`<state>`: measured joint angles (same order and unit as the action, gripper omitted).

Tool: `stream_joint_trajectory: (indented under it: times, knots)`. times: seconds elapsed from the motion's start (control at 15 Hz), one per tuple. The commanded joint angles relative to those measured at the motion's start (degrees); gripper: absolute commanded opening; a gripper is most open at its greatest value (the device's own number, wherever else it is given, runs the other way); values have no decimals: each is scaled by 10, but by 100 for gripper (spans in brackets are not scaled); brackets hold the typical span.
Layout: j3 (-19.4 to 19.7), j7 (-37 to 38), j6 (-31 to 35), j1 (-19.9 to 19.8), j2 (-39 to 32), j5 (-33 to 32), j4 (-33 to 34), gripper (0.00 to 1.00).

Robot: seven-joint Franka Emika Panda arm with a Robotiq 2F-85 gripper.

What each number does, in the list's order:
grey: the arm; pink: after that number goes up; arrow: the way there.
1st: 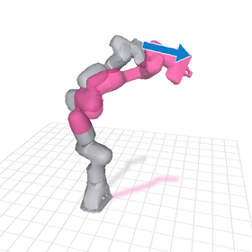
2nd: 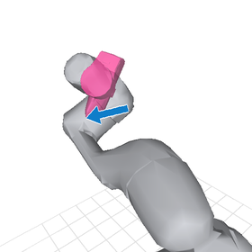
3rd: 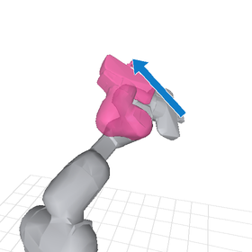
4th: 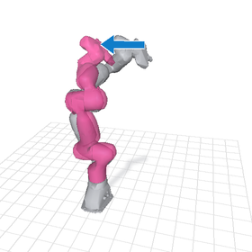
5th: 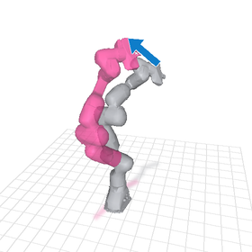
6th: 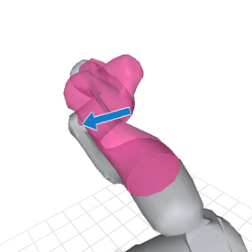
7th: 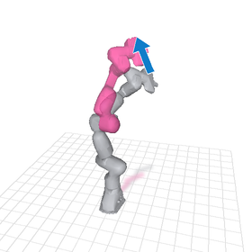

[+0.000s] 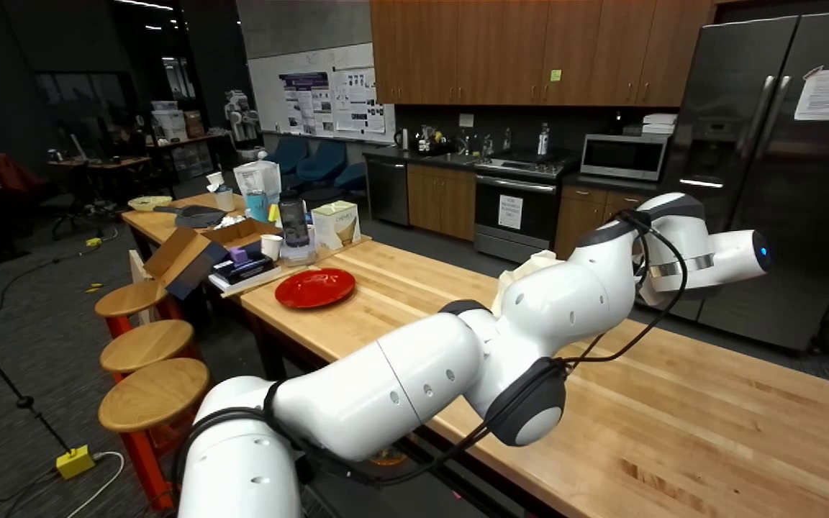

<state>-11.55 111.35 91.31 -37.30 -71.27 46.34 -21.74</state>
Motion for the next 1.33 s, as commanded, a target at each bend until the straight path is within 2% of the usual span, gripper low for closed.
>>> stream_joint_trajectory:
  times: [0.0,0.33,0.53,0.87,1.0,1.27]
  knots:
    - [-5,9,-4,1,-11,-5,19,2]
    - [-5,8,1,0,-2,-5,5,1]
    - [4,34,64,20,-15,-10,14,1]
    - [6,74,197,20,-40,-8,18,1]
    - [9,75,221,12,-48,-11,15,1]
    - [20,64,223,-11,-55,-23,14,1]
